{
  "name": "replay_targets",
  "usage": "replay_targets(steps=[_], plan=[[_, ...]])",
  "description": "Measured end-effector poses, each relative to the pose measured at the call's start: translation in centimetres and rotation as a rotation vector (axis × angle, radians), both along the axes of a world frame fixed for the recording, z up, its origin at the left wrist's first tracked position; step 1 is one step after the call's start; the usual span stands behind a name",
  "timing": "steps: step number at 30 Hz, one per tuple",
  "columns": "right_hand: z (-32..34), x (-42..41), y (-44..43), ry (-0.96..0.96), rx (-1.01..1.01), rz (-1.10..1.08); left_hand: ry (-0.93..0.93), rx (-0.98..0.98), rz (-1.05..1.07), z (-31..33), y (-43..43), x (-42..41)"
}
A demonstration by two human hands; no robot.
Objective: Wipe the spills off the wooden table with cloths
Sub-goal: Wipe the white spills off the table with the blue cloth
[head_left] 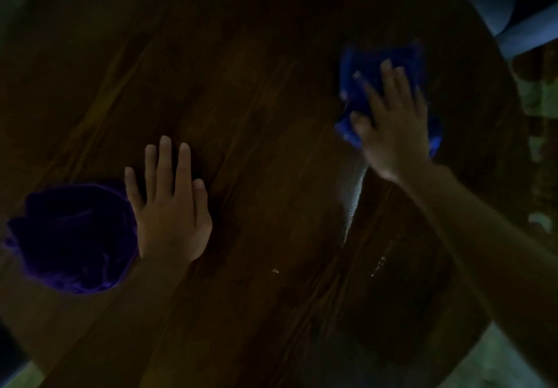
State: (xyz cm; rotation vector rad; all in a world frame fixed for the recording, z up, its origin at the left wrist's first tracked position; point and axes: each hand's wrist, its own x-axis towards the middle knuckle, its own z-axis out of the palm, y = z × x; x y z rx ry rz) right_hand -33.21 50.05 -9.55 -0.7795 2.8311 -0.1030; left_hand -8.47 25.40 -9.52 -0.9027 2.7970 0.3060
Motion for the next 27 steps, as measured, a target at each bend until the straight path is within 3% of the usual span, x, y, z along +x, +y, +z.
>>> replay_targets(steps=[2, 4, 6, 7, 8, 9, 12, 13, 14, 16, 19, 21, 22, 23, 24, 27], plan=[[0.1, 6.4, 0.3, -0.035, -0.013, 0.262, -0.012, 0.006, 0.003, 0.0, -0.3, 0.1], [0.4, 12.5, 2.1, -0.136, 0.003, 0.705, -0.021, 0.010, 0.001, 0.1, -0.3, 0.1], [1.2, 11.6, 4.2, -0.181, 0.052, 1.074, 0.001, 0.020, 0.006, 0.3, 0.0, 0.0], [1.1, 9.0, 4.9, -0.145, 0.074, 1.100, 0.015, 0.022, 0.009, 0.3, 0.1, 0.0], [0.7, 6.3, 5.6, -0.100, 0.092, 0.981, 0.027, 0.023, 0.008, 0.3, 0.1, -0.1], [0.3, 3.5, 6.4, -0.056, 0.080, 0.724, 0.031, 0.022, 0.003, 0.3, 0.1, -0.1], [-0.3, -1.4, 7.6, 0.045, 0.079, -0.217, 0.020, 0.008, 0.008, 0.2, 0.0, 0.1], [-0.9, -0.1, 7.2, 0.045, 0.100, -0.398, 0.017, 0.004, 0.011, 0.2, 0.1, 0.0], [-1.1, 2.4, 6.0, 0.064, 0.121, -0.444, 0.013, 0.000, 0.013, 0.2, 0.2, 0.1], [-0.8, 9.8, 3.7, 0.034, 0.044, -0.224, 0.013, -0.001, 0.019, 0.1, 0.0, 0.1], [1.0, 19.7, 4.1, -0.172, -0.049, 0.633, 0.030, 0.003, 0.012, 0.2, 0.1, 0.1], [1.1, 16.1, 7.7, -0.186, 0.001, 1.028, 0.028, 0.007, 0.017, 0.2, 0.3, 0.0], [0.7, 12.9, 9.3, -0.124, 0.054, 1.012, 0.030, 0.007, 0.023, 0.1, 0.3, 0.0], [0.1, 9.9, 11.0, -0.076, 0.087, 0.823, 0.034, 0.005, 0.020, 0.0, 0.4, -0.1], [-0.3, 7.4, 12.6, -0.030, 0.053, 0.494, 0.036, 0.002, 0.012, -0.1, 0.4, -0.2], [-0.6, 7.5, 13.8, 0.016, -0.093, -0.688, 0.033, -0.009, 0.004, -0.2, 0.1, 0.2]])
